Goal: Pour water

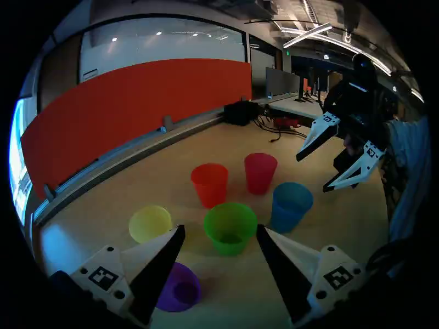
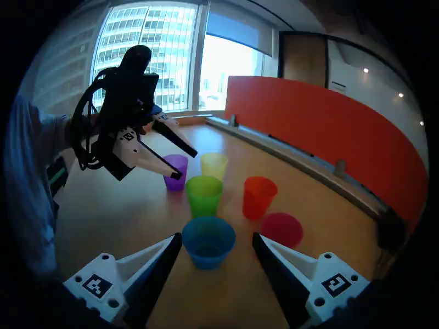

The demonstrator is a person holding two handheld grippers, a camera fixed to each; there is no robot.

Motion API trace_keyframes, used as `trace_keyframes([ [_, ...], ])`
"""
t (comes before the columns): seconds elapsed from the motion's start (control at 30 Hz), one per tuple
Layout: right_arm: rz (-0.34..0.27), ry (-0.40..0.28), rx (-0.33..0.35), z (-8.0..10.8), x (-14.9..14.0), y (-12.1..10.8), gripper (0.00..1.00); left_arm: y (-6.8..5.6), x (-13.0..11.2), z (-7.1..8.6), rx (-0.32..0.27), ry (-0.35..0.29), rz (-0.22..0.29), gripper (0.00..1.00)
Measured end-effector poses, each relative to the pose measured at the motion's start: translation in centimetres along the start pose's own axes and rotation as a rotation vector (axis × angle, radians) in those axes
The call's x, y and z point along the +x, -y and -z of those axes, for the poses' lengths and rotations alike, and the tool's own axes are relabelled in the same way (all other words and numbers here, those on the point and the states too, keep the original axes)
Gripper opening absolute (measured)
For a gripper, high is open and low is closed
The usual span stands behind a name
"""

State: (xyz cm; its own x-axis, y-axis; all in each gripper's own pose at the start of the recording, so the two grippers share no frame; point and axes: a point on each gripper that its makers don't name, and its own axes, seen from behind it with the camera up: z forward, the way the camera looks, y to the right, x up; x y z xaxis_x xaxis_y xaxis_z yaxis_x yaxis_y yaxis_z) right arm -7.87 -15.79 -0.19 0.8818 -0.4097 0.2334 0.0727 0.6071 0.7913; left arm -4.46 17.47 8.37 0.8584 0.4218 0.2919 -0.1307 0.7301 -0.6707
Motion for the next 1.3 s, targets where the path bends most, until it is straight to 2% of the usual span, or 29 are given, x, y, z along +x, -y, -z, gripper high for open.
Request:
trace_keyframes([
  [0.27,-0.01,0.02,0.02,-0.9,-0.8,0.6,1.0,-0.2,-1.4,-0.9,-0.003,0.056,-0.019,0.97],
  [0.87,0.013,0.073,0.034,-2.6,-3.2,1.0,1.0,-0.8,-2.7,-2.7,-0.027,0.124,-0.029,0.97],
  [1.3,0.012,0.086,0.03,-4.1,-3.9,0.7,1.0,-0.6,-3.4,-4.8,-0.013,0.162,-0.004,0.97],
])
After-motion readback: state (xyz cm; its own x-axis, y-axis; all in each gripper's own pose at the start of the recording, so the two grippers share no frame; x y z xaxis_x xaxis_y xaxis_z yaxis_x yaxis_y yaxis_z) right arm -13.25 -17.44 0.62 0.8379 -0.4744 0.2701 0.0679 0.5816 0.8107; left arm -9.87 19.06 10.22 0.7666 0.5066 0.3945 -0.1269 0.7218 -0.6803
